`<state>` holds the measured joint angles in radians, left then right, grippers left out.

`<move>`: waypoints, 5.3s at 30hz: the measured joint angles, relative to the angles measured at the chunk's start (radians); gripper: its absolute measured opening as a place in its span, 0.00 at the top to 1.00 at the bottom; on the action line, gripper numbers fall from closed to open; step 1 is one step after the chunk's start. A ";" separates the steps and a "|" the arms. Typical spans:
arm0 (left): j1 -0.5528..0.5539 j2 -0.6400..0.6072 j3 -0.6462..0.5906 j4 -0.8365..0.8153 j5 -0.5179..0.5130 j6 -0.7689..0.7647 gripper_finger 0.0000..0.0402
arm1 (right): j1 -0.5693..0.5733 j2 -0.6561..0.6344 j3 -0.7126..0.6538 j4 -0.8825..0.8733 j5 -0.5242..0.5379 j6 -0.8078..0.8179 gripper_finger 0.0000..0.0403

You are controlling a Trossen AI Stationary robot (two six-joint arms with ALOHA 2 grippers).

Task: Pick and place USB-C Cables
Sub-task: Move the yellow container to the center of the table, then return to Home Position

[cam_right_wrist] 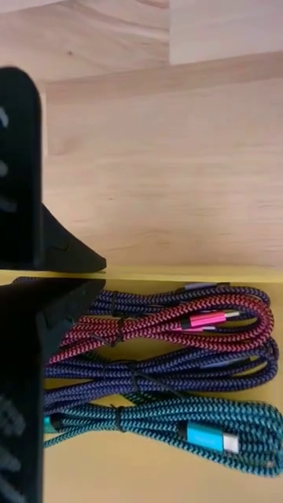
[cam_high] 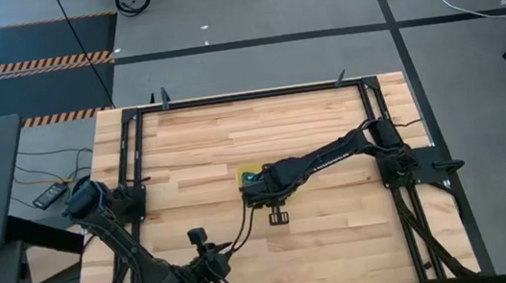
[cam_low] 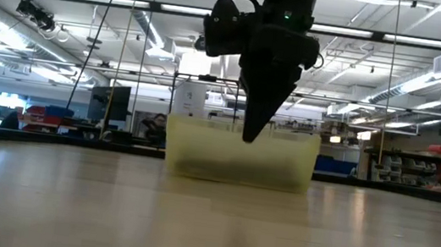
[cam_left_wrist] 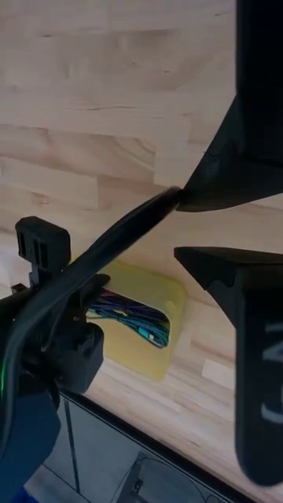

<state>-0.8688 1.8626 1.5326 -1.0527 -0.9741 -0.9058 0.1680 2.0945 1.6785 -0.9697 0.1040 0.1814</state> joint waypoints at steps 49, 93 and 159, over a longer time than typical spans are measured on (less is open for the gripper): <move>0.001 0.000 0.000 0.000 -0.003 0.002 0.78 | 0.185 -0.032 0.499 -0.590 -0.016 0.190 0.77; 0.595 -0.545 -0.001 0.472 0.655 0.877 0.98 | 0.525 -0.584 0.483 -0.573 0.597 0.320 0.78; 0.710 -1.578 -1.429 1.357 0.802 0.783 0.98 | 0.419 -1.880 -1.436 0.778 0.394 -0.030 0.82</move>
<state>-0.1589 0.2850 0.1031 0.3048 -0.1716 -0.1225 0.5866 0.2141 0.2421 -0.1913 0.4980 0.1512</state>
